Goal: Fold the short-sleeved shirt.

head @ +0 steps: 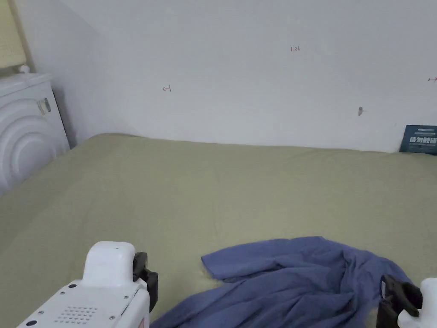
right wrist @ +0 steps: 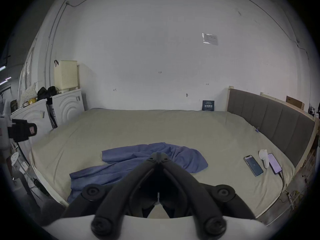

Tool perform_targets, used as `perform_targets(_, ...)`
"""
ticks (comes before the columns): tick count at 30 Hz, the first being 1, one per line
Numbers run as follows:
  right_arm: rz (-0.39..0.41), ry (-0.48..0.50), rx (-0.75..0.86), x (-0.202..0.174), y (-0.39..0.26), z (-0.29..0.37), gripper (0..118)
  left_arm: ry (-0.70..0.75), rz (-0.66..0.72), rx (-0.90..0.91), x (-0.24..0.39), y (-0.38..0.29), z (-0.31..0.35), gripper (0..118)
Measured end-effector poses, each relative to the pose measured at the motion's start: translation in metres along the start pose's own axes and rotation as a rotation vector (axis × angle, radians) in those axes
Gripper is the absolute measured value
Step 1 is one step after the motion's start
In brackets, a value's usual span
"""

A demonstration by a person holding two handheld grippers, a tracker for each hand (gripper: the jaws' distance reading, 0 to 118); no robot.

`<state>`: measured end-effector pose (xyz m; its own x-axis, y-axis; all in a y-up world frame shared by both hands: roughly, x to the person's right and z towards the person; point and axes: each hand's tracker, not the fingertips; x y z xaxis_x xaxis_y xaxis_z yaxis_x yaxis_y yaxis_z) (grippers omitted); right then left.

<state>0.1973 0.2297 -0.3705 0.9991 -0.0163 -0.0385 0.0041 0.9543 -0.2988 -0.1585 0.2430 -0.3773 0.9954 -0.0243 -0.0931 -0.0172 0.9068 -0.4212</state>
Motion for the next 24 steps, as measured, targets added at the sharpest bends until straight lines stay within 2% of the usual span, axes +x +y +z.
perform_targets(6,0.003,0.017,-0.042,0.0,-0.01,-0.013,2,-0.143,0.078,-0.472,-0.027,-0.034,-0.134,0)
perform_targets(7,0.003,0.023,-0.053,0.0,-0.012,-0.016,2,-0.13,0.101,-0.516,-0.03,-0.043,-0.152,0)
perform_targets(8,0.001,0.032,-0.061,0.001,-0.015,-0.019,2,-0.13,0.091,-0.588,-0.033,-0.053,-0.172,14)
perform_targets(9,0.004,0.035,-0.066,0.001,-0.018,-0.021,2,-0.126,0.103,-0.643,-0.033,-0.062,-0.185,48)
perform_targets(10,0.013,0.032,-0.076,0.001,-0.019,-0.023,2,-0.126,0.086,-0.687,-0.032,-0.069,-0.196,97)
perform_targets(11,0.02,0.028,-0.085,0.001,-0.021,-0.025,2,-0.124,0.048,-0.74,-0.03,-0.079,-0.208,110)
perform_targets(14,0.029,0.028,-0.11,0.004,-0.025,-0.032,2,-0.073,-0.015,-0.757,-0.021,-0.097,-0.218,106)
perform_targets(18,0.027,0.024,-0.134,0.008,-0.028,-0.04,2,-0.047,-0.02,-0.745,-0.014,-0.099,-0.216,105)
perform_targets(19,0.029,0.021,-0.148,0.01,-0.028,-0.043,2,-0.055,-0.052,-0.721,-0.013,-0.096,-0.212,92)
perform_targets(20,0.03,0.008,-0.164,0.014,-0.029,-0.047,2,-0.05,-0.088,-0.683,-0.012,-0.091,-0.207,74)
perform_targets(21,0.02,-0.002,-0.178,0.02,-0.03,-0.052,2,-0.08,-0.074,-0.672,-0.014,-0.086,-0.203,42)
perform_targets(22,0.004,-0.008,-0.198,0.027,-0.031,-0.057,2,-0.09,-0.047,-0.665,-0.016,-0.085,-0.203,2)
perform_targets(24,-0.006,-0.03,-0.235,0.048,-0.035,-0.071,2,-0.105,-0.036,-0.666,-0.019,-0.084,-0.201,2)
